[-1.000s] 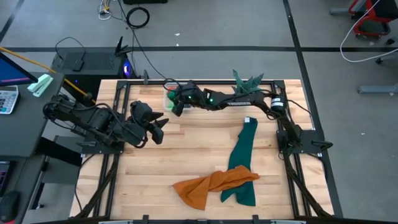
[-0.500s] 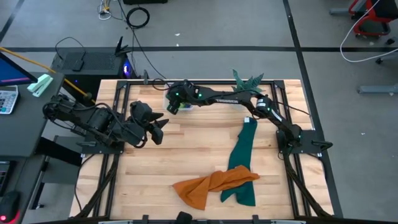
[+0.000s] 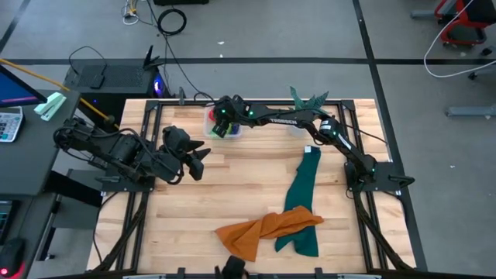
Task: Pick and placing Produce into tupperware
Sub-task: Put the green bell pepper into the transparent bin
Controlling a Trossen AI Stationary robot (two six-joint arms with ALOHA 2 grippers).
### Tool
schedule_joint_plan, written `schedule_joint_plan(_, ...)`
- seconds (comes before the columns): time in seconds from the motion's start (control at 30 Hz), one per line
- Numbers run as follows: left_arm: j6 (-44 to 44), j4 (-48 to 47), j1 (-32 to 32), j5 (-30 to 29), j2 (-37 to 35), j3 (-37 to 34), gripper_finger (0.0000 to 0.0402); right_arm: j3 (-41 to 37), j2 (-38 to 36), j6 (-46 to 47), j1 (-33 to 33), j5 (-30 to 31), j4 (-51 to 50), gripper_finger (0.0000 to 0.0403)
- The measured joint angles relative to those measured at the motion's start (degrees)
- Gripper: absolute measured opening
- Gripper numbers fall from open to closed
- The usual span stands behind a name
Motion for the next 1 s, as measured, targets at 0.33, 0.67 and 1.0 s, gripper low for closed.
schedule_joint_plan(0.33, 0.06, 0.0, 0.0, 0.0, 0.0, 0.0, 0.0172, 0.0, 0.0, 0.51, -1.1, -1.38, -0.46, 0.021)
schedule_joint_plan(0.67, 0.03, 0.0, 0.0, 0.0, 0.0, 0.0, 0.0172, 0.0, 0.0, 3.46, -1.83, -5.69, -1.12, 0.021)
schedule_joint_plan(1.0, -0.15, 0.02, 0.0, 0.04, 0.0, 0.0, 0.0172, 0.0, -0.02, 5.21, -1.81, -9.61, -3.77, 0.021)
